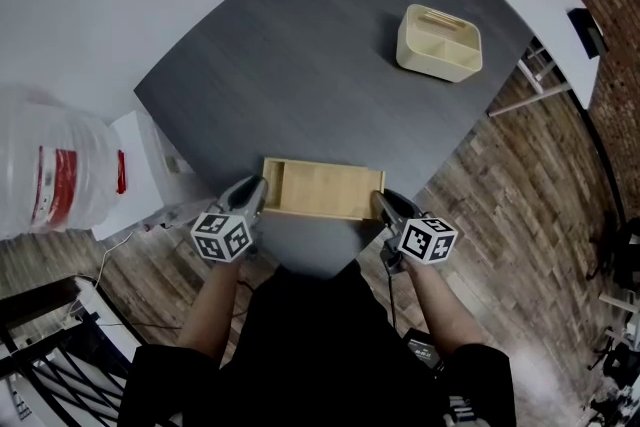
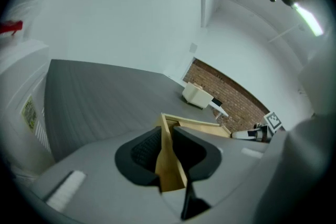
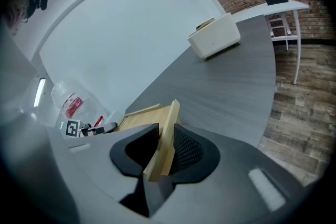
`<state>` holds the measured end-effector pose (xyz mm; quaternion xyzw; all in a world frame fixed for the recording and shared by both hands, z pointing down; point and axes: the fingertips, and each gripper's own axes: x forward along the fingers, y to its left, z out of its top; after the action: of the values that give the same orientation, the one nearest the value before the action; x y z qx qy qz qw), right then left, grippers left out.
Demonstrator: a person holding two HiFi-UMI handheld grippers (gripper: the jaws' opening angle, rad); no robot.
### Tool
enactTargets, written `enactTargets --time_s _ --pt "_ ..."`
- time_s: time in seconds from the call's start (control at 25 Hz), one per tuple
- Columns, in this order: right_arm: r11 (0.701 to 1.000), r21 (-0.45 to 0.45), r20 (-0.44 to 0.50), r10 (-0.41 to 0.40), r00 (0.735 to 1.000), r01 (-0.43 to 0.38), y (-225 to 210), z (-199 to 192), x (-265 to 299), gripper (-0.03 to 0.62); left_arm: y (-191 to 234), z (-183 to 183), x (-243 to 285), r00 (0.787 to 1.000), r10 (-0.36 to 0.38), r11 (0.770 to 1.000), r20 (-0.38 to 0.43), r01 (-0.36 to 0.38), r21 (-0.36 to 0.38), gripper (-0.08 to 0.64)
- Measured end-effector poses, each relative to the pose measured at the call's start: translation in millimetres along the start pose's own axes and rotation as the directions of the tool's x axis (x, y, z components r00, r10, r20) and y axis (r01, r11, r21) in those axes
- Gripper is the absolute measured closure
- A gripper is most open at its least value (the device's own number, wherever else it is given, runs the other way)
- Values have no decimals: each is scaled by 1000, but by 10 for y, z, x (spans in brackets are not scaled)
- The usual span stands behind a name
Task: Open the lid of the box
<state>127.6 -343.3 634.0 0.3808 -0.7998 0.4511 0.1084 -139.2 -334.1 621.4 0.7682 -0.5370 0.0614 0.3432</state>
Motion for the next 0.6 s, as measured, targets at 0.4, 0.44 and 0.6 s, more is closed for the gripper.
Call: enactTargets --time_s 0.4,0.44,0.6 --pt "999 32 29 -29 999 28 -182 69 -168 507 -56 3 18 999 39 987 -35 -33 155 514" --pt "999 34 32 -32 999 31 -200 75 -184 508 -53 4 17 999 40 989 -33 -35 147 514" --pt "998 43 46 -43 998 41 -259 98 -244 511 -43 9 12 998 47 990 -29 -42 136 515"
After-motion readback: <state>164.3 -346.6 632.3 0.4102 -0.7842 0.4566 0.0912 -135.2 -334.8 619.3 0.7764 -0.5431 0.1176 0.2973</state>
